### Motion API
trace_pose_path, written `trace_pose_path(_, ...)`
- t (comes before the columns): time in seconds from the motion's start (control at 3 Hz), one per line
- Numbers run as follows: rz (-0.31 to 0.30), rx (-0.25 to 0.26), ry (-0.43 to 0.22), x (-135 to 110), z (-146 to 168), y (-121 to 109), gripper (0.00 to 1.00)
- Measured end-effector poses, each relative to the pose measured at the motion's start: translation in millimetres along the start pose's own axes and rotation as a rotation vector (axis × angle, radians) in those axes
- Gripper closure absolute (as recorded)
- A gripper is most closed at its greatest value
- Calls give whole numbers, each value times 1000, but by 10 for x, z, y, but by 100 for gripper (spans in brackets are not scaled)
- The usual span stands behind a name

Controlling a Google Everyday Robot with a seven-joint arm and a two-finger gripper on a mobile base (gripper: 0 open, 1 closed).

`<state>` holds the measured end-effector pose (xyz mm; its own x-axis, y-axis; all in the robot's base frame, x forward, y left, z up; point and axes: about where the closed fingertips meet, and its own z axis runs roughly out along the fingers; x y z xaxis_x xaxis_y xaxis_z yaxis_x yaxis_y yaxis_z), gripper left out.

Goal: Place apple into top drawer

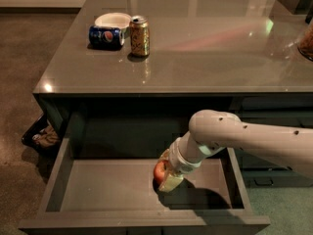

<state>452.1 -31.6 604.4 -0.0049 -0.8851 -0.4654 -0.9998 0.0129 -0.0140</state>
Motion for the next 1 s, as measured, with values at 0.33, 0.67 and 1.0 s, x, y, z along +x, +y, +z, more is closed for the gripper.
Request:
trace_pose_path(0.33,0,0,0,0,0,0,40)
trace_pose_path(0.67,0,0,0,0,0,0,16)
trace_pose_path(1.0,0,0,0,0,0,0,0)
